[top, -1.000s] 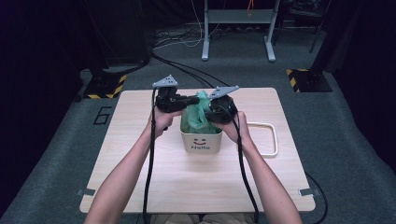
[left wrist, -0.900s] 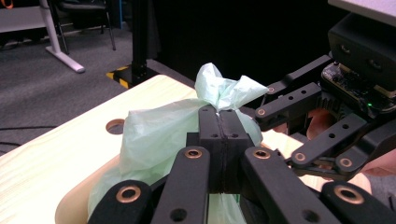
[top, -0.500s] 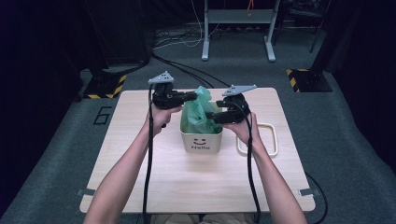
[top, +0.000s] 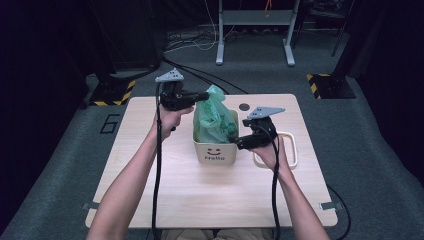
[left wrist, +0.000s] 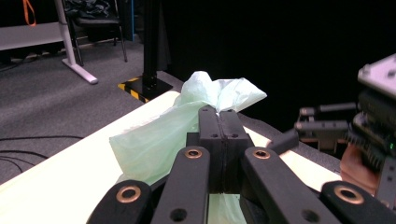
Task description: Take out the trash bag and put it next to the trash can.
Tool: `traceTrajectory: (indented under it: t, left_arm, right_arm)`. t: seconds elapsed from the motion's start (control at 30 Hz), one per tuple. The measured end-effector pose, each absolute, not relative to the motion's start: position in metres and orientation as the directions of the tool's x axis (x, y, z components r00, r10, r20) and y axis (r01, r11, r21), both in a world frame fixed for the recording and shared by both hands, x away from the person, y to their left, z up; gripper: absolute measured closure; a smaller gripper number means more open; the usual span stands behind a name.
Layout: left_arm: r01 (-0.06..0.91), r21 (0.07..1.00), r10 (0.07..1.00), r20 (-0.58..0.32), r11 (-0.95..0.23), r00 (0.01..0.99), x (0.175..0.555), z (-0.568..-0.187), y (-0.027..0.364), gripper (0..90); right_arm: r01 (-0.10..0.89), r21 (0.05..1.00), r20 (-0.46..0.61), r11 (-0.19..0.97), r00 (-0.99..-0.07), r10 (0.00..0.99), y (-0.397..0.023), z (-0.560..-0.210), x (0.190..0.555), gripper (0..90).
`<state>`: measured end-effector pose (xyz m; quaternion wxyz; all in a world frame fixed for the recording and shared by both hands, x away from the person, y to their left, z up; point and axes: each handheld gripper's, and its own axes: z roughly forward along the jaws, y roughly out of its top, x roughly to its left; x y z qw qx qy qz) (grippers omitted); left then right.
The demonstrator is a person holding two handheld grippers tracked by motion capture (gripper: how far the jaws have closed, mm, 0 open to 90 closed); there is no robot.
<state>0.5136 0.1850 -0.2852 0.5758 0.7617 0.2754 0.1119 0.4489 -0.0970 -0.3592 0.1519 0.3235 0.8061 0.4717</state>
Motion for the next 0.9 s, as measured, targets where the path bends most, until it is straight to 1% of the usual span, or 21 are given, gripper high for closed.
traceTrajectory:
  t: [0.17,0.43,0.73,0.9]
  left_arm:
    - [0.288,0.938,0.554,-0.138,-0.194,0.821,0.514,-0.279,0.185,90.0]
    - [0.278,0.937,0.564,-0.115,-0.212,0.818,0.514,-0.266,0.185,90.0]
    - [0.262,0.941,0.572,-0.096,-0.216,0.815,0.514,-0.250,0.187,90.0]
    - [0.255,0.943,0.577,-0.090,-0.213,0.812,0.514,-0.243,0.188,90.0]
  right_arm:
    - [0.392,0.851,0.059,0.349,-0.732,0.679,-0.103,-0.383,0.432,14.0]
    - [0.437,0.824,0.072,0.361,-0.713,0.698,-0.110,-0.435,0.408,12.3]
    - [0.512,0.773,0.111,0.375,-0.691,0.714,-0.115,-0.482,0.395,10.5]
    - [0.541,0.752,0.124,0.377,-0.678,0.724,-0.118,-0.499,0.393,10.3]
